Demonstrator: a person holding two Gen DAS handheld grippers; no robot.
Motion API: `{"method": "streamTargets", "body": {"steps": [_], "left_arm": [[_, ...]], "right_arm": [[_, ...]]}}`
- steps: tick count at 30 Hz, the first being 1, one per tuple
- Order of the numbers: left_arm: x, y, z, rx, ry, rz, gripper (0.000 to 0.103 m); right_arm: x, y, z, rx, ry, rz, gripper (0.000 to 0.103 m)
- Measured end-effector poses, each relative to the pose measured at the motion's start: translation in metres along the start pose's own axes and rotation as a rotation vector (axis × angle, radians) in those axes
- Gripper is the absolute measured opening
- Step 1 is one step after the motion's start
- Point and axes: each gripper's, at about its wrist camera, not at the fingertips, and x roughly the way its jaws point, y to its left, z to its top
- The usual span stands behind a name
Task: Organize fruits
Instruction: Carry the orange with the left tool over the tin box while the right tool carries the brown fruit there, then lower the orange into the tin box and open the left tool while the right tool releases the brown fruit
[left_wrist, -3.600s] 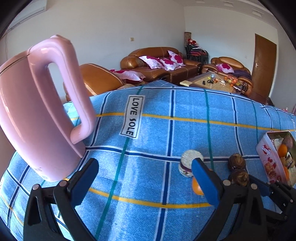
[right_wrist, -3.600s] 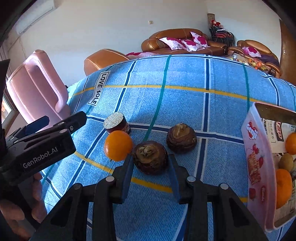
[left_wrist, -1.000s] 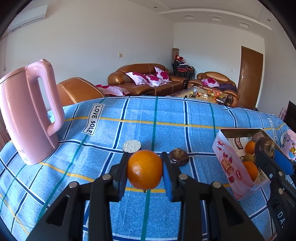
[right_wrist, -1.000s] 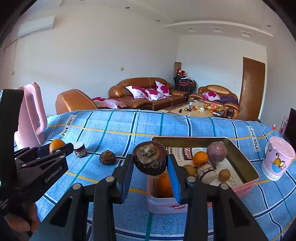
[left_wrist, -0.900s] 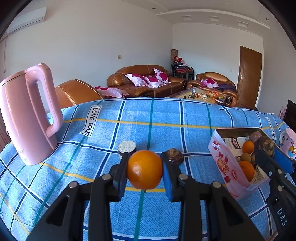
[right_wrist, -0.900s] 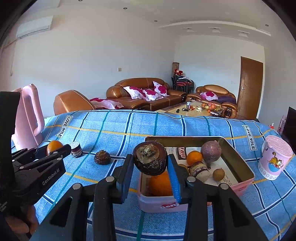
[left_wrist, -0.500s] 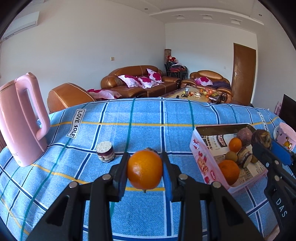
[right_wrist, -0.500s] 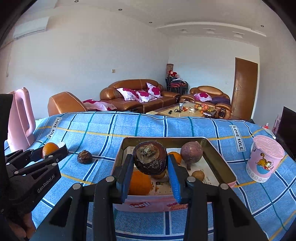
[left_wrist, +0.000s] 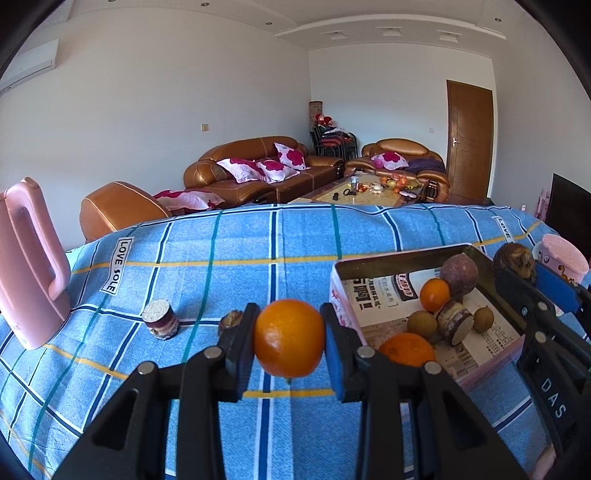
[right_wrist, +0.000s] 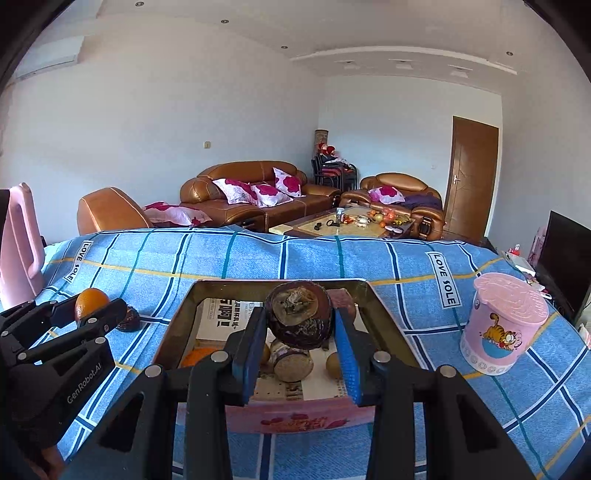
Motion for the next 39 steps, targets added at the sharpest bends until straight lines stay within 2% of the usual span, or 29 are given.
{"method": "streamTargets", "body": {"steps": [11, 21, 27, 35, 39], "left_arm": [[0.004, -0.026, 0.007, 0.025, -0.004, -0.049, 0.035], [0.020, -0.054, 0.022, 0.057, -0.005, -0.085, 0.035], [0.035, -0.070, 0.031, 0.080, 0.010, -0.096, 0.035], [0.069, -0.074, 0.036, 0.062, 0.123, -0.079, 0.035], [0.074, -0.074, 0.038, 0.073, 0.137, -0.054, 0.035]], "right_arm": [[0.008, -0.027, 0.003, 0.010, 0.002, -0.053, 0.039], [0.021, -0.059, 0.007, 0.076, 0.022, -0.120, 0.039], [0.033, -0.061, 0.008, 0.080, 0.047, -0.108, 0.039], [0.048, -0.061, 0.010, 0.085, 0.091, -0.063, 0.039], [0.059, -0.061, 0.011, 0.096, 0.127, -0.035, 0.039]]}}
